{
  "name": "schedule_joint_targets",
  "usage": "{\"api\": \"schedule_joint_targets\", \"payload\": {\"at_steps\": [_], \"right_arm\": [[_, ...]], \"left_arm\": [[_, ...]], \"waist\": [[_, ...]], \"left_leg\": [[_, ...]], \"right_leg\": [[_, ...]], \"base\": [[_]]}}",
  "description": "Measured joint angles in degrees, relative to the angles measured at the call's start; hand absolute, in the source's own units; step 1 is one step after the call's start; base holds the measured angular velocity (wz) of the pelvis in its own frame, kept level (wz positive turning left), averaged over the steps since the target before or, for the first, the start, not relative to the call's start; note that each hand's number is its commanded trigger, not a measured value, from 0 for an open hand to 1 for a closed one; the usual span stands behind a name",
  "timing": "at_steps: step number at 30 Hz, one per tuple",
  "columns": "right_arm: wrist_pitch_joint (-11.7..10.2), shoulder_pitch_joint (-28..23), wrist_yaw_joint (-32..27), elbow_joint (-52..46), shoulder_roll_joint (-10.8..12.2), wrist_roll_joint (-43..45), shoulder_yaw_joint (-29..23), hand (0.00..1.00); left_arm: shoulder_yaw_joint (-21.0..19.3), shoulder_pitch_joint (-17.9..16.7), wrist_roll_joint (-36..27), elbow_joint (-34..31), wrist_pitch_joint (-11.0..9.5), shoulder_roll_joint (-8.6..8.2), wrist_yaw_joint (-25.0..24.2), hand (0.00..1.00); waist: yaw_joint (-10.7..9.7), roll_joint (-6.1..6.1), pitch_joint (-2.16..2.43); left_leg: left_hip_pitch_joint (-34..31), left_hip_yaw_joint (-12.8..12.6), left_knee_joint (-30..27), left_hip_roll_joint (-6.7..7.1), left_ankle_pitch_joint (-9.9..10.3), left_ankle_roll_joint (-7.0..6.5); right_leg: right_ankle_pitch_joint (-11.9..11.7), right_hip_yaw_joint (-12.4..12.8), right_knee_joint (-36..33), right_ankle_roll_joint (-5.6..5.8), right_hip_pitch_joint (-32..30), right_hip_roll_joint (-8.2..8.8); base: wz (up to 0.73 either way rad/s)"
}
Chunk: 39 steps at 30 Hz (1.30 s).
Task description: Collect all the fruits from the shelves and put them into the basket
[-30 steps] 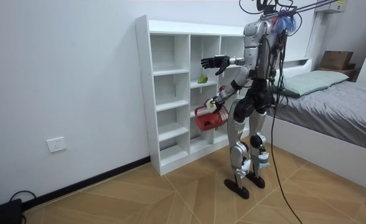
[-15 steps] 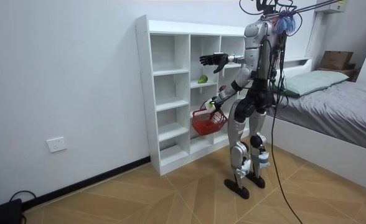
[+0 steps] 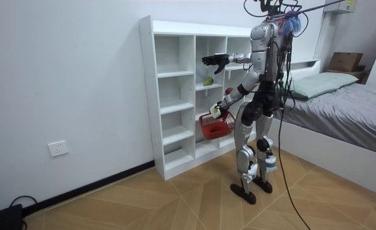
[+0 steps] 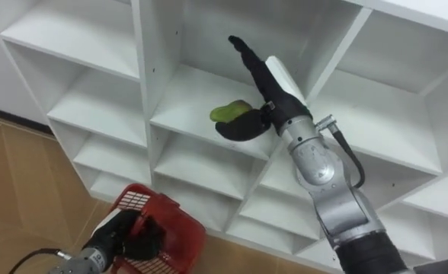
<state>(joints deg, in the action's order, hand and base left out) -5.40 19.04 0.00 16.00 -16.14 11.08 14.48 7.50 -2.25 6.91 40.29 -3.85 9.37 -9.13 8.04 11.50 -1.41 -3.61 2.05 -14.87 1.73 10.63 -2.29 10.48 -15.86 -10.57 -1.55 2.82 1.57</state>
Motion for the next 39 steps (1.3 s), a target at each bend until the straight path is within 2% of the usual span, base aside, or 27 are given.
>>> {"api": "schedule_joint_targets", "payload": {"at_steps": [8, 15, 24, 29, 33, 39], "right_arm": [[0.12, 5.14, -0.08, 6.04, -0.62, 0.38, -0.17, 0.00], [0.63, 5.40, 0.48, 7.30, -1.11, 0.40, -0.18, 0.00], [1.25, 5.43, 0.82, 9.32, -1.11, 0.47, 0.09, 0.00], [1.22, 5.55, 1.05, 12.99, -1.07, 1.21, 0.62, 0.00], [1.75, 5.85, 0.96, 16.39, -1.10, 1.21, 1.18, 0.00], [1.75, 6.16, 0.93, 18.53, -1.11, 1.31, 2.88, 0.00]], "left_arm": [[-1.77, 0.11, 2.78, 0.26, 1.82, 0.61, -0.63, 1.00], [-1.74, 0.20, 2.84, 0.24, 3.73, 0.78, -1.29, 1.00], [-1.61, 0.20, 2.84, 0.27, 4.26, 0.87, -1.74, 1.00], [-1.52, 0.19, 2.75, 1.32, 4.27, 0.91, -1.68, 1.00], [-0.42, 0.10, 2.65, 1.56, 4.28, 1.33, -1.65, 1.00], [-0.56, 0.17, 2.37, 1.54, 4.27, 1.45, -1.46, 1.00]], "waist": [[0.10, 0.09, 0.04], [0.12, 0.04, 0.02], [0.47, -0.01, 0.00], [0.71, 0.00, 0.02], [1.90, 0.02, 0.02], [2.04, 0.03, 0.02]], "left_leg": [[-2.48, 0.45, -0.97, 0.13, 0.02, -0.03], [-4.35, 1.24, -2.13, 0.13, 0.00, -0.03], [-5.62, 1.57, -2.62, 0.16, 0.01, -0.03], [-5.82, 2.16, -2.68, 0.38, -0.01, -0.05], [-5.82, 2.23, -2.68, 0.46, -0.02, -0.06], [-5.85, 2.18, -2.52, 0.48, -0.01, -0.06]], "right_leg": [[-0.04, -0.07, -0.16, -0.05, -1.41, -0.02], [-0.34, -0.10, -0.19, -0.17, -2.72, -0.09], [-0.53, -0.31, -0.17, -0.16, -3.59, -0.50], [-0.56, -1.50, -0.17, -0.11, -3.51, 0.03], [-0.55, -1.62, -0.17, -0.08, -3.49, 0.15], [-0.55, -1.60, -0.17, -0.07, -3.54, 0.19]], "base": [[0.04], [0.03], [0.02], [0.09], [0.01], [0.00]]}}
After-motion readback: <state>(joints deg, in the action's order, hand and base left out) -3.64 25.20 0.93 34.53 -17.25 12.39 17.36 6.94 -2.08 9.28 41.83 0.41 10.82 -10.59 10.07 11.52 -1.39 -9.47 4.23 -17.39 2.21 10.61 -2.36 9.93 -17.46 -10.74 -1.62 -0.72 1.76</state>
